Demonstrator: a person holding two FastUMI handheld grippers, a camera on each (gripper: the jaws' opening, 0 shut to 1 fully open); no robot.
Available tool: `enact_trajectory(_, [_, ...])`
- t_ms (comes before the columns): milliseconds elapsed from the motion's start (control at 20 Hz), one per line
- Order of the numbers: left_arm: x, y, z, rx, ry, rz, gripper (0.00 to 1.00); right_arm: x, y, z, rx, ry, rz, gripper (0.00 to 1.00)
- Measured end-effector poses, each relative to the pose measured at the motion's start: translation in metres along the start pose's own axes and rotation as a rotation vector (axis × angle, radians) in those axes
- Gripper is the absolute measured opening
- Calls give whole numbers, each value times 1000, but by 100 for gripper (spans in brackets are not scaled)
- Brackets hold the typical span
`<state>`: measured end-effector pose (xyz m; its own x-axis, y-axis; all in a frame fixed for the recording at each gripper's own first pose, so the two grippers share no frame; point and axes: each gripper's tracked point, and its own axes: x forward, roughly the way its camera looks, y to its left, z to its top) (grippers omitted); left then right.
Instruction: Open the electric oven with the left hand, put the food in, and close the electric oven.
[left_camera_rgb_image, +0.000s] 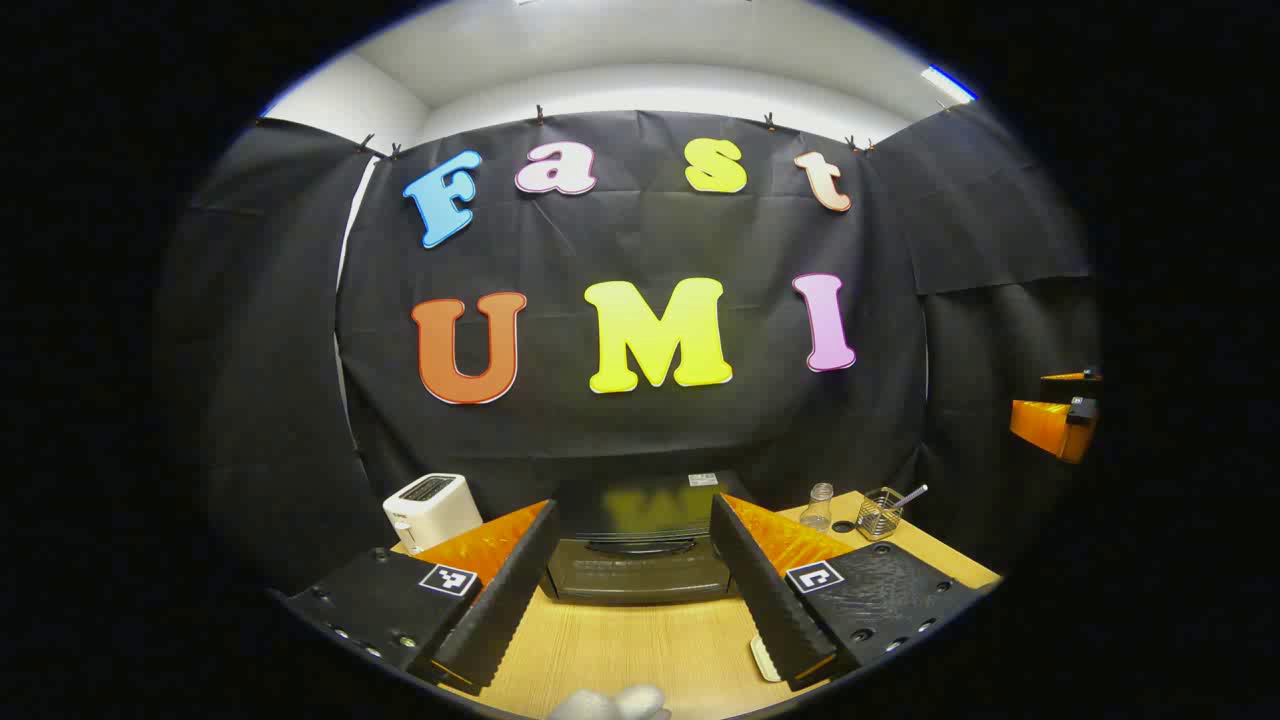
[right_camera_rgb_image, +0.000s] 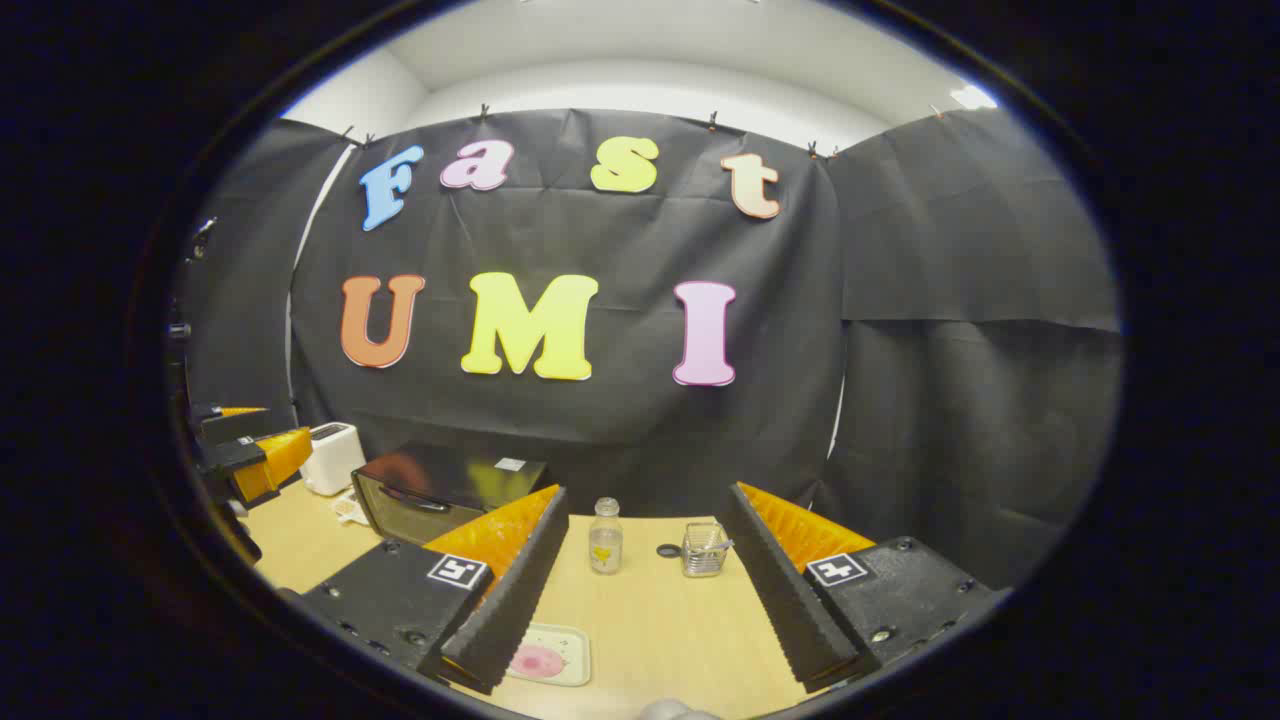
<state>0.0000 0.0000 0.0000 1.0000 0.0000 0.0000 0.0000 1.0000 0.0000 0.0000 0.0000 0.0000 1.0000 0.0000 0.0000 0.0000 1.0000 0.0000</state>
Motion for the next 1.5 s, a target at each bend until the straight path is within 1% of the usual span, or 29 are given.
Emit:
enact_trajectory(350, [9,-3,-3,-6,10,-24,96,-2,-2,0,-3,4,-10,97])
enact_trajectory(650, [19,-3,-4,-4,6,-27,96,0,-3,2,-2,12,-10,97])
enact_trajectory(900, [39,-6,-8,6,-5,-21,96,-1,-9,1,7,24,-17,96])
enact_trajectory(1100, [66,-12,-15,-11,-2,-37,96,-1,-17,-1,19,40,-36,96])
enact_trajectory(1250, [95,-10,-22,-24,1,-35,96,-5,-22,-5,21,56,-54,96])
enact_trajectory(1400, [126,-11,-44,-43,36,-36,96,-7,-29,-8,23,79,-82,96])
enact_trajectory(1500, [144,-8,-65,-45,82,-35,96,-11,-32,-10,25,93,-101,96])
